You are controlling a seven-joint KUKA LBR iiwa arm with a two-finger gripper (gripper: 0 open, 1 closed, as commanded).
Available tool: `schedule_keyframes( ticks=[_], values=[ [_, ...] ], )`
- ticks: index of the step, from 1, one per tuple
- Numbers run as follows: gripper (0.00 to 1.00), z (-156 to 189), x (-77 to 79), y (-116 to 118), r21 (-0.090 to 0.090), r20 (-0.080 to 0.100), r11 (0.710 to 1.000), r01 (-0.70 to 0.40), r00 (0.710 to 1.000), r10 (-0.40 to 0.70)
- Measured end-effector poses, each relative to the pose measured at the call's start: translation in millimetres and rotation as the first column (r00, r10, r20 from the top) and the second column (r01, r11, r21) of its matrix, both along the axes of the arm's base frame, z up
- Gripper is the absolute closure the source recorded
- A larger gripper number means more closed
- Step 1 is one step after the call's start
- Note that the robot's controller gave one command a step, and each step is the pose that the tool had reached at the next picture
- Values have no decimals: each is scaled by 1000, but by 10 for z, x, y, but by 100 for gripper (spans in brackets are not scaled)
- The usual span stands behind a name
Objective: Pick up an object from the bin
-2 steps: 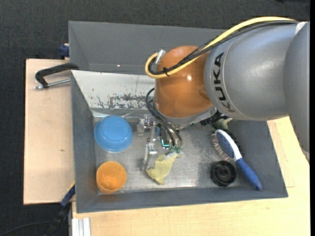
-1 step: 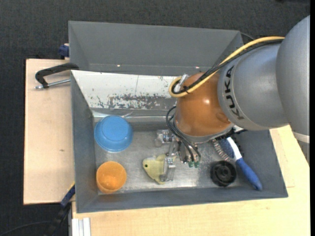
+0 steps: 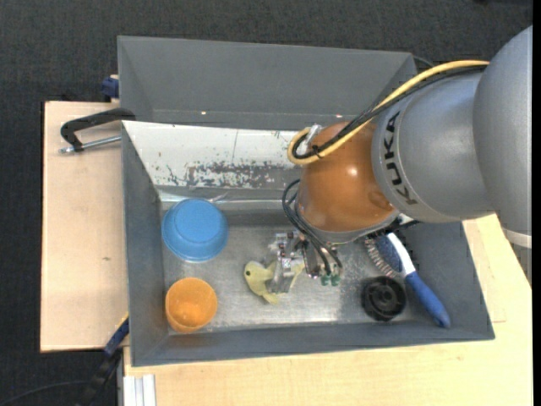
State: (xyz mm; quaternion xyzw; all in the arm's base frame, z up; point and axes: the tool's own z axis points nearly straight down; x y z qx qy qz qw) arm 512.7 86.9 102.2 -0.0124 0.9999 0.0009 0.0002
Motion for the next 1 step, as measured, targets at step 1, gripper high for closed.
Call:
schedule_keyframes(
  ticks=[1],
  values=[
    [100, 1578, 123, 97, 3, 15, 1000, 28, 999, -28]
  ],
)
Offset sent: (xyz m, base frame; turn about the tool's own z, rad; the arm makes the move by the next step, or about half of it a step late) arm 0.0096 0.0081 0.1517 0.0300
